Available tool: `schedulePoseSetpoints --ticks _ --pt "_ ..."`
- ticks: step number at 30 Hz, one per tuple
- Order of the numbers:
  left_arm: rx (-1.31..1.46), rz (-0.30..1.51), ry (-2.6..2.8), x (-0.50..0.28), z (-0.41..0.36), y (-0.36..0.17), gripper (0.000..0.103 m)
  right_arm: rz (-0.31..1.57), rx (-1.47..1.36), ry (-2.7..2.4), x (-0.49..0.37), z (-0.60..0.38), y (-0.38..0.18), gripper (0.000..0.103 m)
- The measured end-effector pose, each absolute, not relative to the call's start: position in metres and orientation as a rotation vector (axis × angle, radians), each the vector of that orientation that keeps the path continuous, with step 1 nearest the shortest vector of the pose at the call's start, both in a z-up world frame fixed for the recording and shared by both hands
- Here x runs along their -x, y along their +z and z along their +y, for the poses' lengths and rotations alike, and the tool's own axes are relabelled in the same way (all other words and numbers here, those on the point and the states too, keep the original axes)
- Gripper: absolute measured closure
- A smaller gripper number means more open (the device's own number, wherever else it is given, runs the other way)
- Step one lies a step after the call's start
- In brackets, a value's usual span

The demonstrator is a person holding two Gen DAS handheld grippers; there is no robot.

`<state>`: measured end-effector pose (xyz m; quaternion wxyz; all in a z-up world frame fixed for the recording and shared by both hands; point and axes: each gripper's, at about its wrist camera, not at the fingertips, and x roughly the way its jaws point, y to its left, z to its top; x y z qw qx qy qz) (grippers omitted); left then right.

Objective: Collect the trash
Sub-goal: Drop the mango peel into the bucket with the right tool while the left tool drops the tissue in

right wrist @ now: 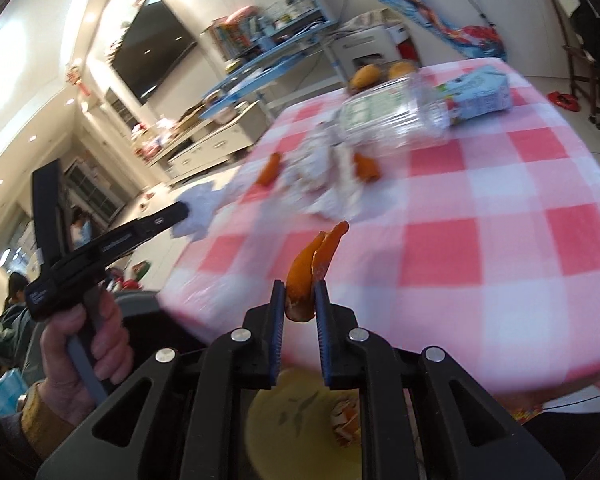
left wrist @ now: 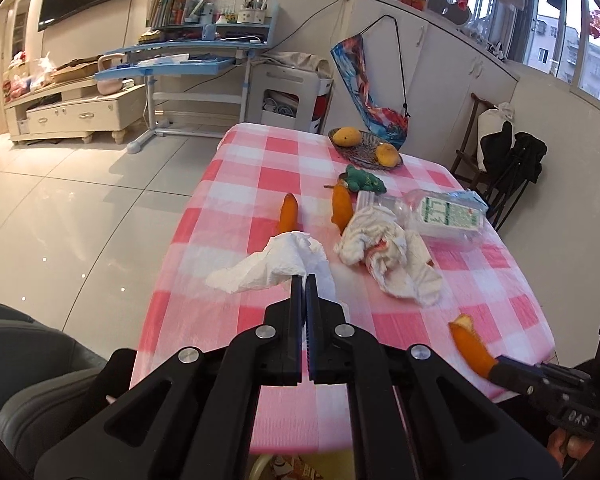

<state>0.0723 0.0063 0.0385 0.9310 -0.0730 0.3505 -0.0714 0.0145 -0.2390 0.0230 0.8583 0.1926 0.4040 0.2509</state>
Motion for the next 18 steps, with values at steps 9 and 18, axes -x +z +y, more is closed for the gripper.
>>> schedulePoseSetpoints --ticks 9,18 --pt "0.138 0.723 -0.151 -0.022 0.004 0.039 0.101 0.95 -0.289 0.683 0.033 -0.192 0.012 0.087" --pt "0.118 0.752 -0.157 0.016 0.001 0.033 0.101 1.005 -0.242 0.673 0.038 -0.177 -0.005 0.086"
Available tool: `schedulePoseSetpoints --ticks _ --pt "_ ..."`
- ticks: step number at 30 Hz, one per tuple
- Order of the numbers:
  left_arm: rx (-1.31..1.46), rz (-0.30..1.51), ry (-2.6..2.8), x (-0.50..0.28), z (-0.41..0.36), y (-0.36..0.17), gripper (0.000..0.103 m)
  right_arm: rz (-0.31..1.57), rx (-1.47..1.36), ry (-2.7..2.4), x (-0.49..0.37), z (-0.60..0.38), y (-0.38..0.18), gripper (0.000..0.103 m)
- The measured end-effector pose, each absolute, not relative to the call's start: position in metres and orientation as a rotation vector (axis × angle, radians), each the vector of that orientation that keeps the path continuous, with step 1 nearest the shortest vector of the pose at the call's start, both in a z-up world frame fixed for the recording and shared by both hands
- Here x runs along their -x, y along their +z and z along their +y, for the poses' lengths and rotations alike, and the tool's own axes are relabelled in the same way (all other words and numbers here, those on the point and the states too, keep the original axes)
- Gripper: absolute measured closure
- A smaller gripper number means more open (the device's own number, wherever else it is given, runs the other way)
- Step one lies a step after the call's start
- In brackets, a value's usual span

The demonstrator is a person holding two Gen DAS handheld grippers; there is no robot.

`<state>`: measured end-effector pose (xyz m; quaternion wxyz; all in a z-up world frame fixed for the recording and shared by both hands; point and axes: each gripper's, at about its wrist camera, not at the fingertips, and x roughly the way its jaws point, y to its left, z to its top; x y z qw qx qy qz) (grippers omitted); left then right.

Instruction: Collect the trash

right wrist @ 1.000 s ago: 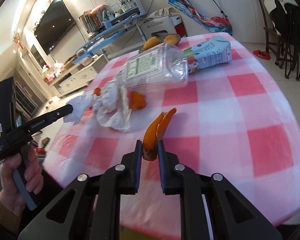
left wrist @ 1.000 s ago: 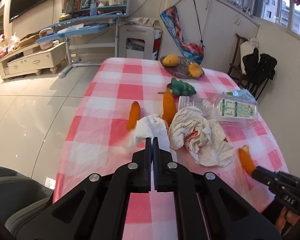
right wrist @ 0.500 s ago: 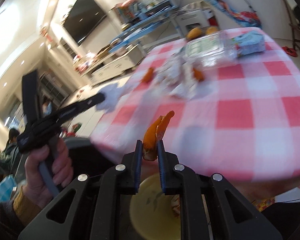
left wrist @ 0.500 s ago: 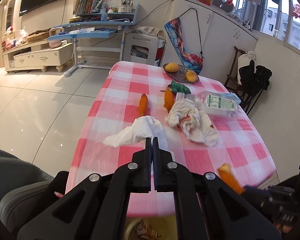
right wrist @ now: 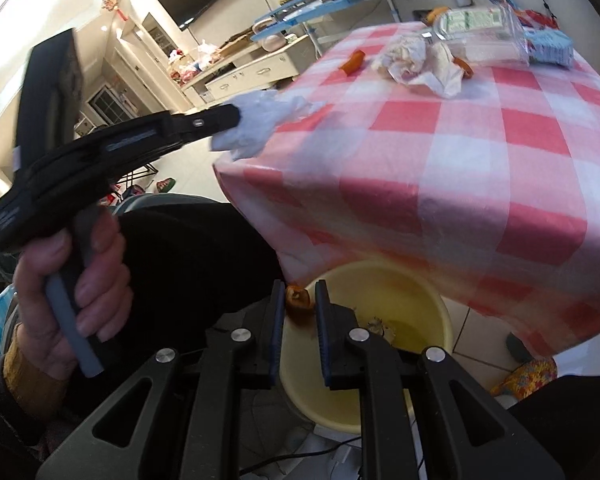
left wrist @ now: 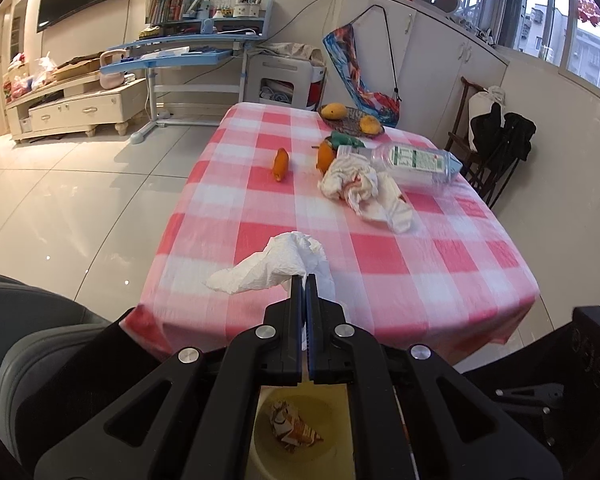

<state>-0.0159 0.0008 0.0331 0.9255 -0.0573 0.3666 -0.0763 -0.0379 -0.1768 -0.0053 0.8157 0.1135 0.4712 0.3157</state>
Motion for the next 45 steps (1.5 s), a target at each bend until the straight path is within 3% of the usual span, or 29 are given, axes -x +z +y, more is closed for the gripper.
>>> schedulePoseSetpoints --ticks 3,11,26,28,30,33,45 --pt "0.113 0.757 -0.16 0.023 0.0 0.032 0.101 1.004 -0.243 0.649 0.043 -0.18 -0.009 0.075" --pt "0.096 0.773 -0.187 0.037 -0.007 0.034 0.101 0.961 -0.258 0.62 0.046 -0.187 -0.005 0.07" --pt "0.001 0.965 -0.367 0.072 -0.037 0.001 0.1 0.838 -0.316 0.505 0.045 -0.217 0.007 0.056" --pt "-0.016 0.979 -0.367 0.074 -0.039 -0.004 0.095 0.833 -0.314 0.502 0.047 -0.218 0.007 0.054" --pt "-0.018 0.985 -0.347 0.075 -0.037 -0.005 0.069 0.828 -0.311 0.498 0.049 -0.219 0.009 0.052" --pt "0.001 0.947 -0.32 0.076 -0.03 0.004 0.045 0.821 -0.308 0.491 0.049 -0.22 0.01 0.049" --pt "0.023 0.812 -0.212 0.08 -0.014 0.037 0.032 0.815 -0.28 0.481 0.05 -0.215 0.01 0.042"
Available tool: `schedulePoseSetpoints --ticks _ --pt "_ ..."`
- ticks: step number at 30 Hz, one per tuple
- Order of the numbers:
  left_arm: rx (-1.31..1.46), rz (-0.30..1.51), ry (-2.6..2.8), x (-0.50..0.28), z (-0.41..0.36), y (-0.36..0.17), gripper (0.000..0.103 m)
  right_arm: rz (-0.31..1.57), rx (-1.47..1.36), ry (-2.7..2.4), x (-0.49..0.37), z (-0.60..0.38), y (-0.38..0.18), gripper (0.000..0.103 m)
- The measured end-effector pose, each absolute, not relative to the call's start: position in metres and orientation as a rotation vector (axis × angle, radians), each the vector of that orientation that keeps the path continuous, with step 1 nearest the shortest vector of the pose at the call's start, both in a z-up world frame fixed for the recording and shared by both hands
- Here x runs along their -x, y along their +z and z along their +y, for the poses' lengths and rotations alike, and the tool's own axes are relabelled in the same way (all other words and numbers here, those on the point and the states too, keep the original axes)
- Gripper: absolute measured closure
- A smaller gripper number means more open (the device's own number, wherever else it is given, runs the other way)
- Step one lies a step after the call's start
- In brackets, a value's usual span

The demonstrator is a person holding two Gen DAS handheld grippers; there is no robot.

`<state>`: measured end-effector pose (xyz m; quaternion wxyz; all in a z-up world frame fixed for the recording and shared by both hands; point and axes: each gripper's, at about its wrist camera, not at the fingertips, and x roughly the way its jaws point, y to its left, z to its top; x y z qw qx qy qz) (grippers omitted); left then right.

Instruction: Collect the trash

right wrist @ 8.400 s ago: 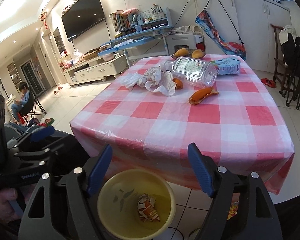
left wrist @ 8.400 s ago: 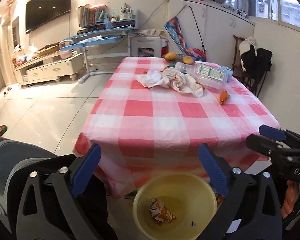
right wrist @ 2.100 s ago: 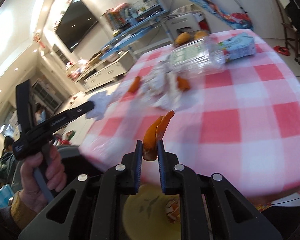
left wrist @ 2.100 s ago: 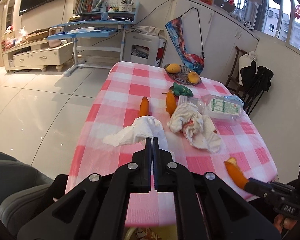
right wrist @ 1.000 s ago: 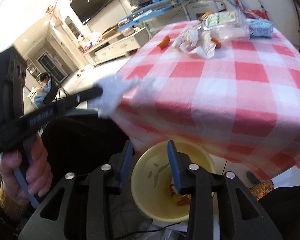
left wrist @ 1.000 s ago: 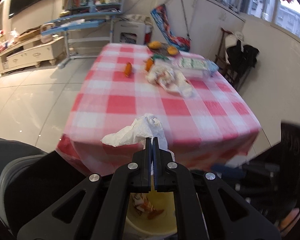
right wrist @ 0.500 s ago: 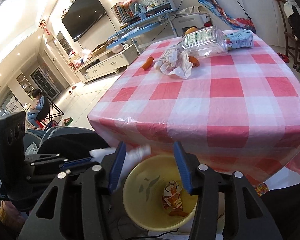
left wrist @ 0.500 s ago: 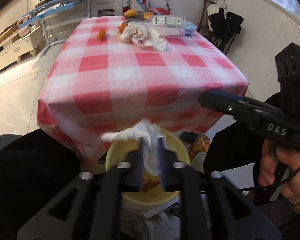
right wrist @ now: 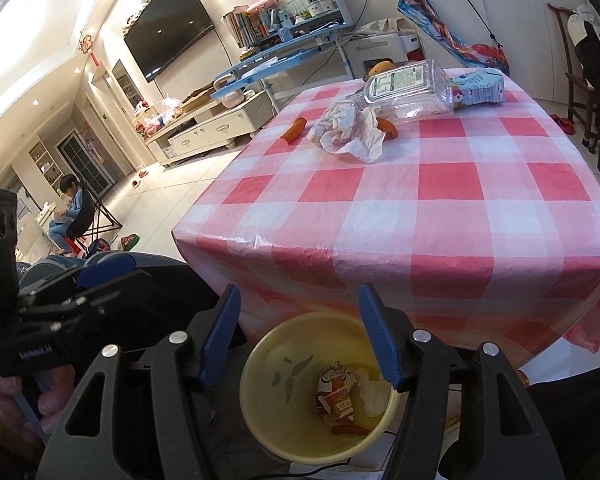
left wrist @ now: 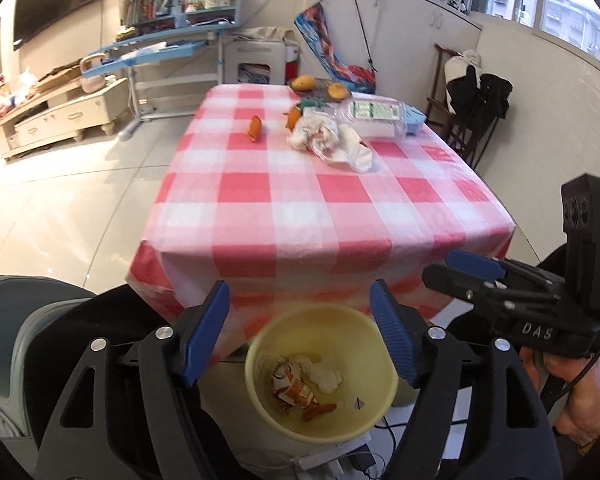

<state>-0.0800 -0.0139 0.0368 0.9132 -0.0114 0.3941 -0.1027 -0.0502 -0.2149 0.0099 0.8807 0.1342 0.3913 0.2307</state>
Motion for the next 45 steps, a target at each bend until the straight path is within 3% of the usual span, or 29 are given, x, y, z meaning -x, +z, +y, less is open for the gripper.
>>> schedulePoseSetpoints --ticks 26,45 --pt "0.062 0.774 -0.07 0.05 0.008 0.039 0.019 0.782 -0.155 0.478 0.034 -0.195 0.02 0.039" --pt "0.133 0.76 0.03 -0.066 0.031 0.043 0.014 0.788 -0.062 0.397 -0.111 -0.175 0.021 0.039"
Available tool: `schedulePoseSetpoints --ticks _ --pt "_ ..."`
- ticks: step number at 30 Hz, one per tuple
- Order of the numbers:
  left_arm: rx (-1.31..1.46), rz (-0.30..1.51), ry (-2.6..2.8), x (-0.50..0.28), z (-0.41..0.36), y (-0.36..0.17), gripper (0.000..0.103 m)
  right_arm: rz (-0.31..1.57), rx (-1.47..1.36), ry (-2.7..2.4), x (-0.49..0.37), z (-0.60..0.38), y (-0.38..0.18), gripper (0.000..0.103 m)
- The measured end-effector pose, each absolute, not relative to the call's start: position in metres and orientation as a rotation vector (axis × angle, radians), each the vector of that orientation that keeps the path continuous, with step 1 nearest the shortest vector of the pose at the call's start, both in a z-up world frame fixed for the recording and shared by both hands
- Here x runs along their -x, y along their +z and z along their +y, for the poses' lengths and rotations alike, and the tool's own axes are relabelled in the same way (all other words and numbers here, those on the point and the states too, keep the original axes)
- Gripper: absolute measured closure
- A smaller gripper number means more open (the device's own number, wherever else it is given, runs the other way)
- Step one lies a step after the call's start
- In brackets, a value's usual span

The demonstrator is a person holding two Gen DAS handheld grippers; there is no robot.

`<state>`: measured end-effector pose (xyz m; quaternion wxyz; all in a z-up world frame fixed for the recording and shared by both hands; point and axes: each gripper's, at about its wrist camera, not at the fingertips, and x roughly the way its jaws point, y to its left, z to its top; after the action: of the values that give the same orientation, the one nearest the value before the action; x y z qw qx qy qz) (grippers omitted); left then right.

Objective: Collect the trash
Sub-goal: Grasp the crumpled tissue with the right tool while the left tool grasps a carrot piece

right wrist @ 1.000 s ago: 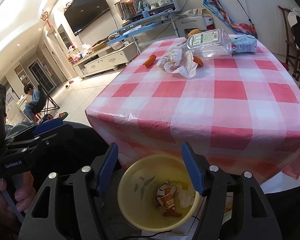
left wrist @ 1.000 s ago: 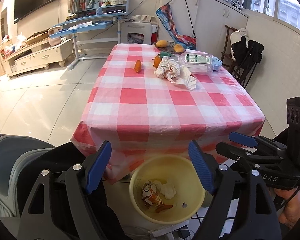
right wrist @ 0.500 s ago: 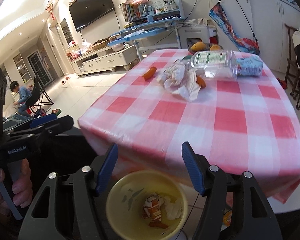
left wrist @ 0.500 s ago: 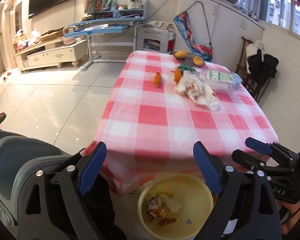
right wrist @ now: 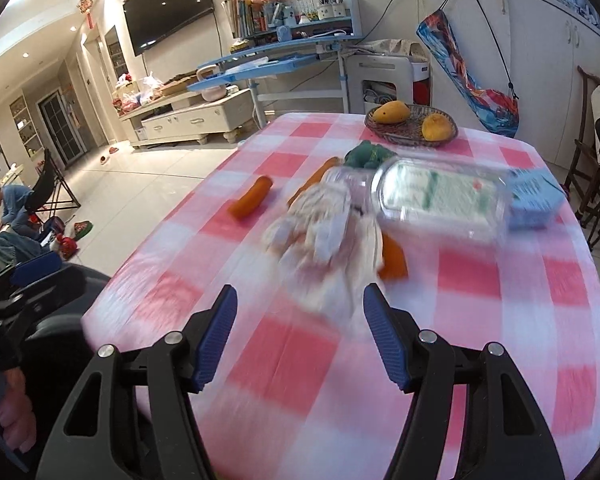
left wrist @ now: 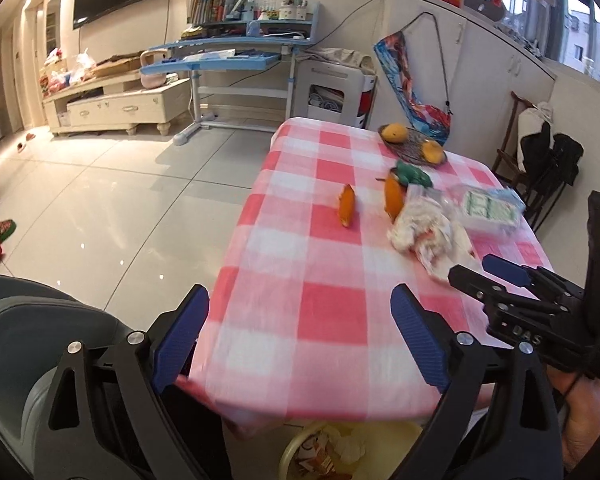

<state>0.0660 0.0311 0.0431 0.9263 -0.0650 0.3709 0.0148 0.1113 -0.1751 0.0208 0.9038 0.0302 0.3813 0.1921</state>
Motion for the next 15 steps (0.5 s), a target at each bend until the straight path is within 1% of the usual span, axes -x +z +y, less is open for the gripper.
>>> schedulePoseSetpoints --ticks 1,4,5,6,8,11,15 --pt "0.142 0.764 0.034 -0.073 0.033 0.042 0.014 0.793 -0.06 0.395 -0.118 -0.173 0.019 0.04" --pt "0.168 0.776 0.042 -0.097 0.038 0.039 0.014 0.809 -0.047 0.386 -0.137 -0.169 0.016 0.047" --pt "0.17 0.78 0.044 -0.104 0.038 0.038 0.014 0.819 -0.039 0.383 -0.143 -0.167 0.014 0.055" --pt "0.172 0.784 0.046 -0.114 0.039 0.037 0.014 0.829 -0.033 0.385 -0.146 -0.166 0.012 0.066" --pt "0.169 0.792 0.044 -0.131 0.037 0.035 0.014 0.85 -0.02 0.391 -0.153 -0.166 0.008 0.081" --pt "0.135 0.815 0.031 -0.162 0.025 0.029 0.014 0.844 -0.023 0.422 -0.146 -0.168 0.014 0.083" --pt "0.065 0.847 0.024 -0.201 0.005 0.015 0.014 0.844 -0.017 0.485 -0.111 -0.177 0.026 0.084"
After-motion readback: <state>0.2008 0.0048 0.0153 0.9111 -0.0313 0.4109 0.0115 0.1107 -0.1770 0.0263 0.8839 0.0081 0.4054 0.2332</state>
